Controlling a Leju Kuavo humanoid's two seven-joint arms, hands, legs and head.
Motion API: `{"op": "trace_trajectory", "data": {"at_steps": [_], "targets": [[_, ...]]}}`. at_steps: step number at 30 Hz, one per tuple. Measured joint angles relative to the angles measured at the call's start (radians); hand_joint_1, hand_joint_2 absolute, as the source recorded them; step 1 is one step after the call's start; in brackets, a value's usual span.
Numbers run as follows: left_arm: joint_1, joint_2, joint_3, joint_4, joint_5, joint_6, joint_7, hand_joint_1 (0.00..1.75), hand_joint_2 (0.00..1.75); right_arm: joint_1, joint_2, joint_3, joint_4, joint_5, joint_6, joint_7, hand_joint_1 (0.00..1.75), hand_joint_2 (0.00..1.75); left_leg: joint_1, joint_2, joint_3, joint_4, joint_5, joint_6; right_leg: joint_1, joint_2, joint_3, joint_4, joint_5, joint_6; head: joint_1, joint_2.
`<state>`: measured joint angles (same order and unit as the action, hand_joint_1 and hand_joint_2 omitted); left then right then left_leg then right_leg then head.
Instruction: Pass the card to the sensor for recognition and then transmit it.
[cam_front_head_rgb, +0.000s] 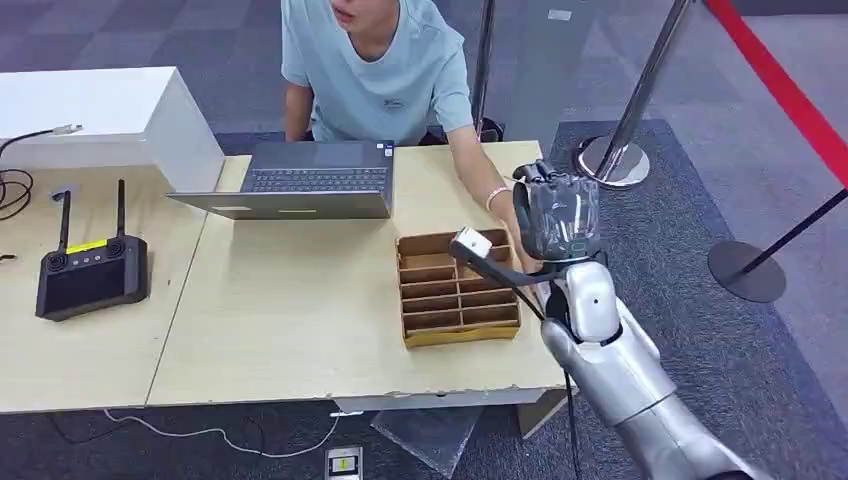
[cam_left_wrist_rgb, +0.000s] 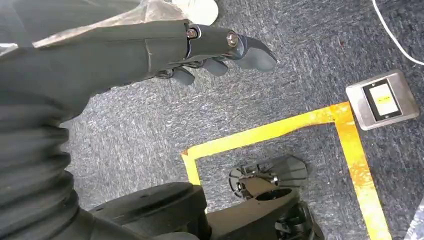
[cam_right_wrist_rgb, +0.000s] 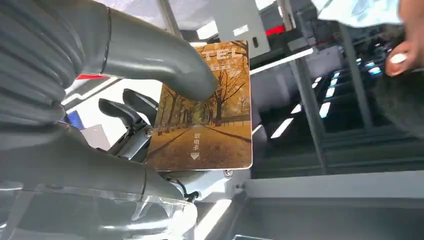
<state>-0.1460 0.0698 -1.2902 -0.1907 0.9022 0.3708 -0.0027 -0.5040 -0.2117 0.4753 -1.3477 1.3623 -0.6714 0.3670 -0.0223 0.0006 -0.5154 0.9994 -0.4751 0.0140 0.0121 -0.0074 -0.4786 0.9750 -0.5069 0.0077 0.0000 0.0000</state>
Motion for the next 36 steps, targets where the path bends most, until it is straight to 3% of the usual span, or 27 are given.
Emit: {"op": "trace_trajectory", "data": {"at_steps": [36], "targets": [[-0.011, -0.001, -0.002, 0.0, 0.0, -0.006, 0.002, 0.0, 1.75, -0.113, 0.036, 0.095, 0.296, -0.1, -0.022, 0.006, 1.75, 1.75, 0.0, 0.0, 0.0, 0.0, 0.0, 0.0, 0.0, 0.0, 0.0, 0.0, 0.0, 0.0, 0.0, 0.0]]}}
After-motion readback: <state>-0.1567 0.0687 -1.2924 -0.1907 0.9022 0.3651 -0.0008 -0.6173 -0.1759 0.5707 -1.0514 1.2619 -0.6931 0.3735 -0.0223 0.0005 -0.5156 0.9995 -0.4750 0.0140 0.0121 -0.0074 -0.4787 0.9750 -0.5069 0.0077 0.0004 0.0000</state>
